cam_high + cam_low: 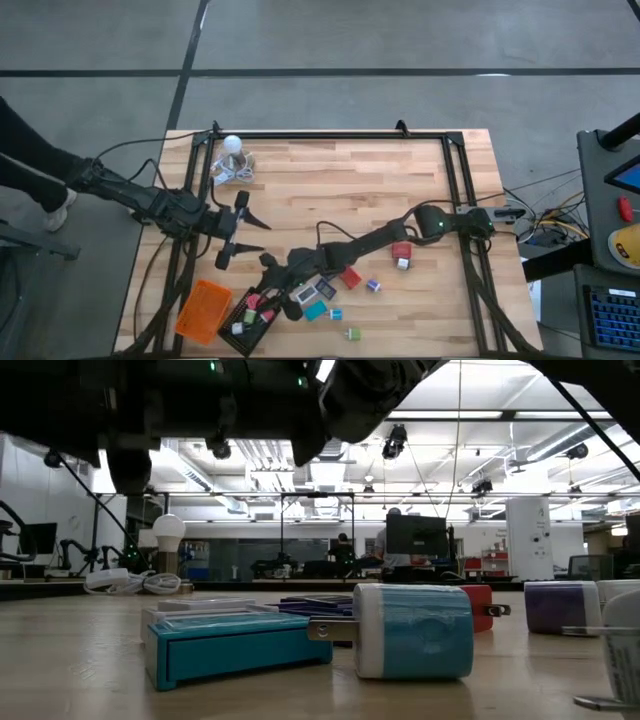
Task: Pick & Place Office items
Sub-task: Put the pink charger adapter into the black basket
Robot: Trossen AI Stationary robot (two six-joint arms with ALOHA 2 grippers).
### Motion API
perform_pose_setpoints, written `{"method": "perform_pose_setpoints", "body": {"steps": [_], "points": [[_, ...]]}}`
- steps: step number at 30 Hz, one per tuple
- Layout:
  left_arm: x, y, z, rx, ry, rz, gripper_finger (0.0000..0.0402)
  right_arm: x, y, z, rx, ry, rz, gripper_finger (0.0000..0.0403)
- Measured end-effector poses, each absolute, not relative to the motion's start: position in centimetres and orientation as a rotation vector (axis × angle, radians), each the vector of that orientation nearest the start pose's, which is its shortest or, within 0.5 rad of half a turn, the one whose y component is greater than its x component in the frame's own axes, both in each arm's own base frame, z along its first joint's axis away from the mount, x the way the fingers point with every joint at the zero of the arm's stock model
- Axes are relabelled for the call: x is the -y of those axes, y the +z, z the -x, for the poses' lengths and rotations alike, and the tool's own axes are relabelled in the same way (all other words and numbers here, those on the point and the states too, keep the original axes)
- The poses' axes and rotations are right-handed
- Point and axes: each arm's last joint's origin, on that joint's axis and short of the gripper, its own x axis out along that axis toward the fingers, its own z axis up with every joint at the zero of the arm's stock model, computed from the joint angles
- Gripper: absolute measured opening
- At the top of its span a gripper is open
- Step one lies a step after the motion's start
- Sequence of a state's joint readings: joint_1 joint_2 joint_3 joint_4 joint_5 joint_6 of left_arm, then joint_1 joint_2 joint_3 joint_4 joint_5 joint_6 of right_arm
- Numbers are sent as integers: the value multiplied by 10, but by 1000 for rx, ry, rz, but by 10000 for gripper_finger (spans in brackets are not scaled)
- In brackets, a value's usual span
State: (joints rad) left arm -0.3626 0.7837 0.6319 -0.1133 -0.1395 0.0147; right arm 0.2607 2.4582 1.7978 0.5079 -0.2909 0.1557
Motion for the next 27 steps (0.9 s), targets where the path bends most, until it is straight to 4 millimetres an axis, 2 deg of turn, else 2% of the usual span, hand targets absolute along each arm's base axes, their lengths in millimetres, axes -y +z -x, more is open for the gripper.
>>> {"method": "perform_pose_setpoints", "body": {"steps": [3,6,9,12,20,27], "points": [[60,283,-165,-320,-269,13,243,-150,156,-529,-193,537,-155,157],[61,270,-160,-482,-316,72,243,-150,156,-529,-195,537,-155,158],[59,256,-152,-658,-286,143,243,-150,157,-528,-192,537,-154,158],[57,242,-148,-755,-237,209,243,-150,159,-528,-188,537,-151,158],[57,210,-147,-773,-217,250,243,-149,149,-526,-307,519,-208,155],[57,207,-148,-742,-225,257,243,-150,145,-525,-351,569,-253,154]]}}
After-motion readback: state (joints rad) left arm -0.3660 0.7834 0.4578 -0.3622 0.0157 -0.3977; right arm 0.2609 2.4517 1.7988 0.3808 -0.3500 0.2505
